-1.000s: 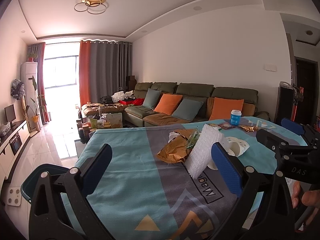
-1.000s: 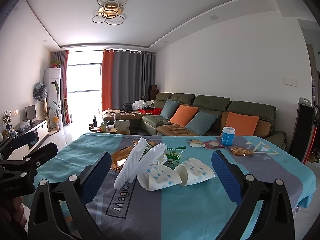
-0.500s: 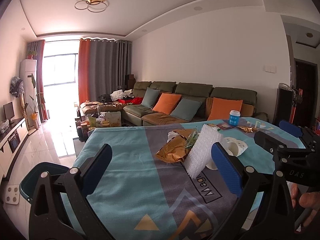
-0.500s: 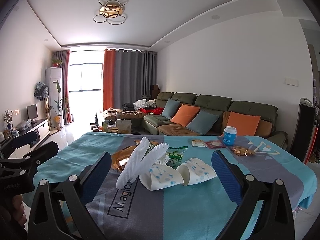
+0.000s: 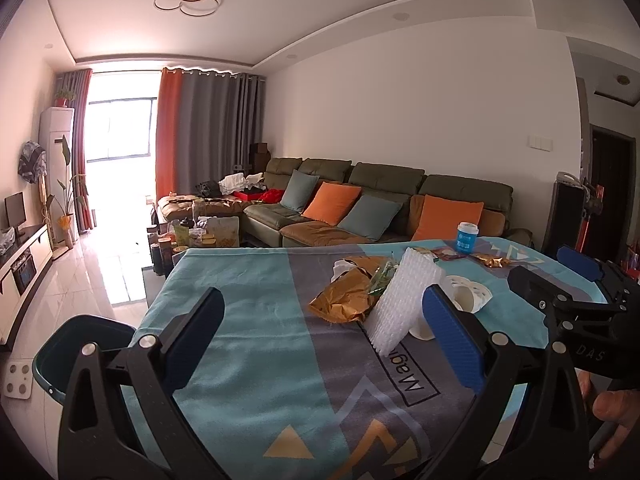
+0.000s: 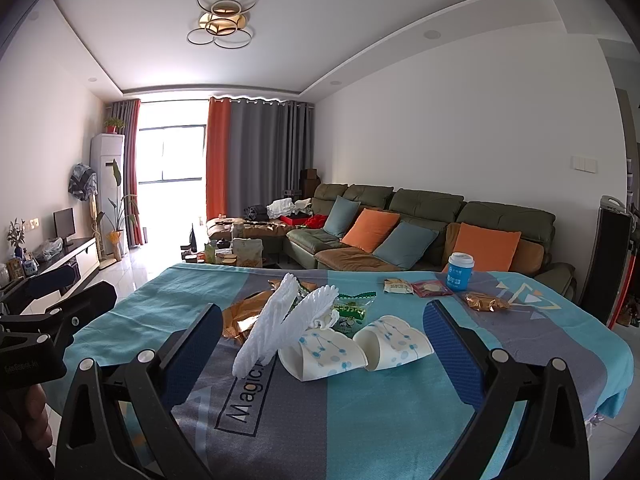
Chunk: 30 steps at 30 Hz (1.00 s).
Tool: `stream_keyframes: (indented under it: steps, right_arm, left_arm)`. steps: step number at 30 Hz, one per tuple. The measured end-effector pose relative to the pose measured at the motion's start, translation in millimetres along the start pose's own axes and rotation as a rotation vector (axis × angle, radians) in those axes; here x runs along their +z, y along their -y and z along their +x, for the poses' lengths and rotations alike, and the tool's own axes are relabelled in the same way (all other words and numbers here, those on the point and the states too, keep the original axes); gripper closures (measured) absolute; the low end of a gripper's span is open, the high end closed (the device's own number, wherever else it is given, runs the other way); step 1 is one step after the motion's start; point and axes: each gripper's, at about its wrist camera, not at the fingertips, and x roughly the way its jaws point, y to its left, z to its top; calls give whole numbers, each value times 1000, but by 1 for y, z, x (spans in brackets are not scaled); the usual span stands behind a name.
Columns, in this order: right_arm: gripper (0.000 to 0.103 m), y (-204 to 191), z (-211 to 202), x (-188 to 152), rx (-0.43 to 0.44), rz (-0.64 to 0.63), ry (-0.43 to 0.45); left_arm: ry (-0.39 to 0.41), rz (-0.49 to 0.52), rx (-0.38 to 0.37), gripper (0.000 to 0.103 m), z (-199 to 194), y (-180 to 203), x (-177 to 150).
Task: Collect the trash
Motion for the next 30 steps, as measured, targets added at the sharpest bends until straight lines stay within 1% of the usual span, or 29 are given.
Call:
stream_keyframes:
  steps: [30]
  right_arm:
    - [6, 0, 0, 2, -2, -6, -1]
  left_arm:
    - [0, -4, 6, 5, 2, 1, 2]
